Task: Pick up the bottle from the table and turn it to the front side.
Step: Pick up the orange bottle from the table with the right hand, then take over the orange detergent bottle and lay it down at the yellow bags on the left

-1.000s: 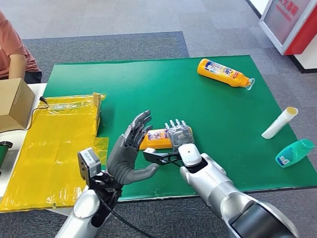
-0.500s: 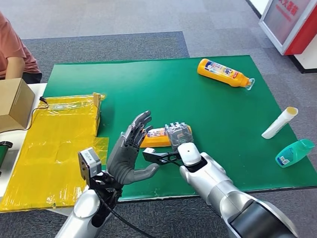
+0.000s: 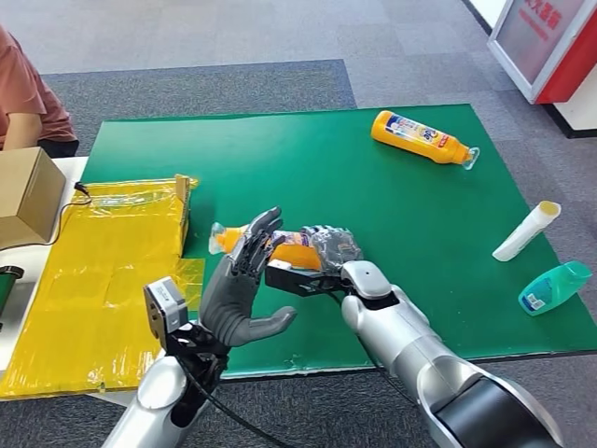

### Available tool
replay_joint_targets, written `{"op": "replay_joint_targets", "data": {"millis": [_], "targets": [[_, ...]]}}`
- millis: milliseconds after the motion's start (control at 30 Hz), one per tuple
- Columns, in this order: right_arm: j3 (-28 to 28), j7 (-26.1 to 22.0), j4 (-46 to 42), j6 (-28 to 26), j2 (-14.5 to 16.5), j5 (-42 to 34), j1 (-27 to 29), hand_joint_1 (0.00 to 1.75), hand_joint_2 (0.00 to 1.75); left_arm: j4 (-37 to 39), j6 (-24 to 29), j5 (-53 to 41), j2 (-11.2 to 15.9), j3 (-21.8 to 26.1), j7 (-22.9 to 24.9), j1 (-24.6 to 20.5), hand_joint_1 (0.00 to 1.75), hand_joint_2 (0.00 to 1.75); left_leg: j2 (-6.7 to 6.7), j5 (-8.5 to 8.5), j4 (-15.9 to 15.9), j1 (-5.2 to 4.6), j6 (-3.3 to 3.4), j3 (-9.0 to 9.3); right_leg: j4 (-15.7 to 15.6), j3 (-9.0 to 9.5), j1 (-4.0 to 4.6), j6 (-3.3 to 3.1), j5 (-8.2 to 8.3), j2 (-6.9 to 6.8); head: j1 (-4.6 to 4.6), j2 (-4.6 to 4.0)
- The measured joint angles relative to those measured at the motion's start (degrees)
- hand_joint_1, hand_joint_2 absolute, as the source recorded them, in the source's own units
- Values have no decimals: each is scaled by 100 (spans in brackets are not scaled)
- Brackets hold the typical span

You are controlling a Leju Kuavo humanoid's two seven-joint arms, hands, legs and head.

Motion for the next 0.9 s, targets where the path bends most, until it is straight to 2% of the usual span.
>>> {"op": "replay_joint_targets", "data": {"millis": [133,333,500,600,733,900], "targets": [[-565,-670,-718,278,-25,-1460,303,175,175,-74,117,-2,68,105,-90,124,0,175,0,0,0,0,0,-1,0,-2,0,0,-1,0,-1,0],[-1035,-1012,-2043,315,-128,-3012,782,175,175,-195,220,-22,178,227,-192,278,0,175,0,-2,0,0,1,-3,0,-4,0,2,-3,0,0,0],[-1460,-1241,-2963,752,-137,-4863,1112,175,175,-221,323,-6,255,245,-278,303,0,175,0,-3,0,-1,2,-3,0,-4,-1,2,-3,0,0,0],[-1669,-1329,-3329,896,-138,-5689,1289,175,175,-221,410,36,297,246,-330,303,0,175,0,-3,0,-1,2,-3,0,-3,-1,2,-3,0,0,0],[-1837,-1435,-3758,762,-138,-6317,1518,175,175,-232,575,89,355,262,-403,305,0,175,0,-3,0,0,2,-3,0,-3,0,2,-3,0,-1,0],[-1885,-1605,-4234,338,-138,-6379,1814,175,175,-345,841,90,439,381,-486,310,0,175,0,-3,0,0,1,-3,0,-4,0,1,-4,0,-1,0]]}}
